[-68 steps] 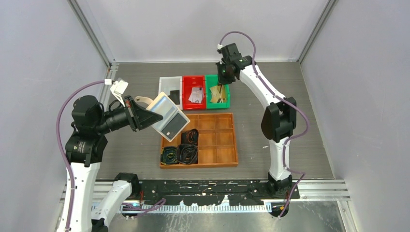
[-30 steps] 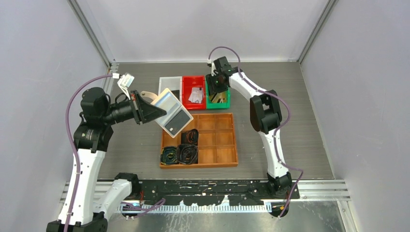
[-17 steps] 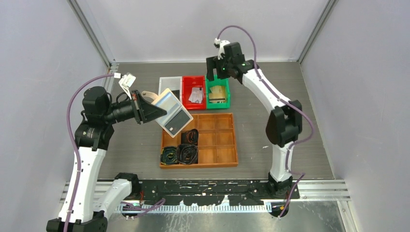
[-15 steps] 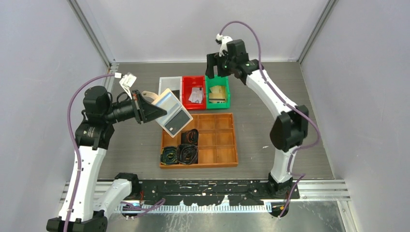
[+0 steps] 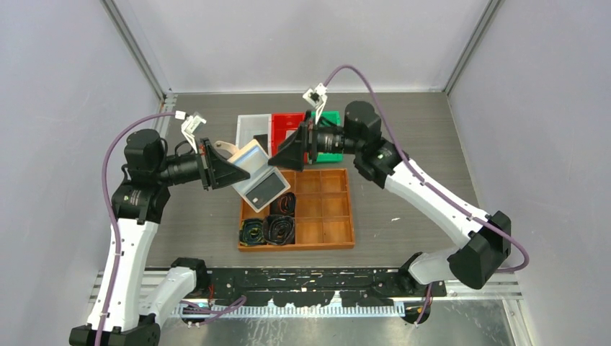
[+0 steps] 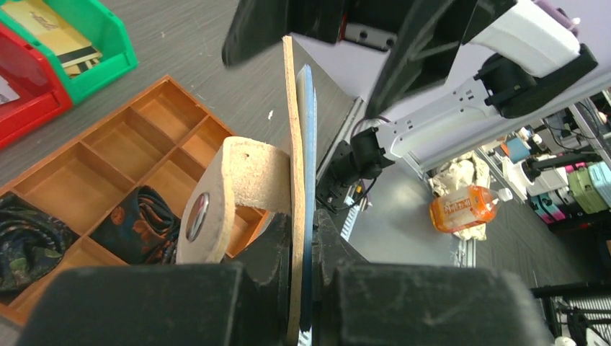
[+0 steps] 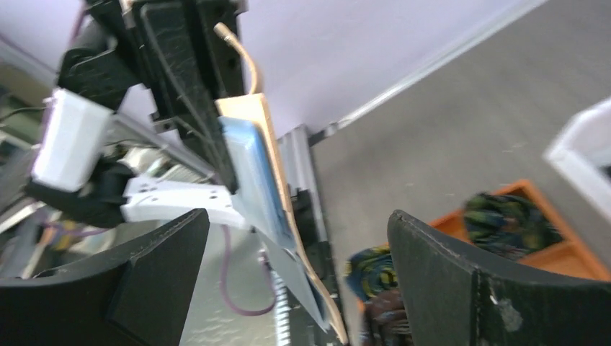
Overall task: Take the credit cards out of the card holder
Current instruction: Remove the credit card from the card holder.
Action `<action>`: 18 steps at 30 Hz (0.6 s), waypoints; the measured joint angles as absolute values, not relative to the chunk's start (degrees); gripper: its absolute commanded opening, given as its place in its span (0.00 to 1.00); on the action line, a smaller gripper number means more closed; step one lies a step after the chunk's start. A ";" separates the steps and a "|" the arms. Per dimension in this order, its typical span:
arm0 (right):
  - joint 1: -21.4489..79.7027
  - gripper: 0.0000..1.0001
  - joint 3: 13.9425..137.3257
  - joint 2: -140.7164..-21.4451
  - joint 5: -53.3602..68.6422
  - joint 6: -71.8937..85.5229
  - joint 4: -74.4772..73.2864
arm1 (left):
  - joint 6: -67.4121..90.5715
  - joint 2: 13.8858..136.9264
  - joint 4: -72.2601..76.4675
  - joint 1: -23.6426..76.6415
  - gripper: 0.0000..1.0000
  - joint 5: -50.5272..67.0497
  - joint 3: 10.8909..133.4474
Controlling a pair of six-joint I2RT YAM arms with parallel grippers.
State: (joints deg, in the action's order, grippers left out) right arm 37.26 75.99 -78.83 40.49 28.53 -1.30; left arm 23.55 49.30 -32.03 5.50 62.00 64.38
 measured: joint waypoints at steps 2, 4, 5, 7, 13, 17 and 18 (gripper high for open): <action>39.83 0.96 72.29 -78.11 43.29 32.97 4.82 | 23.53 48.82 -32.05 5.50 0.00 63.35 64.38; 41.06 0.91 70.98 -78.30 44.97 35.97 7.70 | 23.33 48.45 -32.16 5.50 0.00 64.51 64.38; 41.58 0.87 70.91 -78.52 45.58 36.82 8.47 | 23.03 48.34 -32.51 5.50 0.00 64.93 64.42; 42.74 0.78 71.22 -79.11 46.96 38.30 10.28 | 21.87 48.27 -33.76 5.50 0.00 65.60 64.64; 46.44 0.36 77.71 -82.65 50.35 36.14 6.39 | 17.76 48.18 -38.22 5.50 0.00 66.87 65.78; 47.90 0.07 82.13 -83.94 51.09 30.17 -3.03 | 13.06 48.10 -42.54 5.52 0.00 68.79 67.79; 48.14 0.02 82.94 -84.14 51.11 28.75 -4.93 | 11.97 48.14 -43.72 5.54 0.00 69.06 68.25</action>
State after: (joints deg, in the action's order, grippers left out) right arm 48.14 82.94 -84.14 51.11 28.75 -4.93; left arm 11.97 48.14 -43.72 5.54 69.06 68.25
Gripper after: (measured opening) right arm 0.233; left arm 0.070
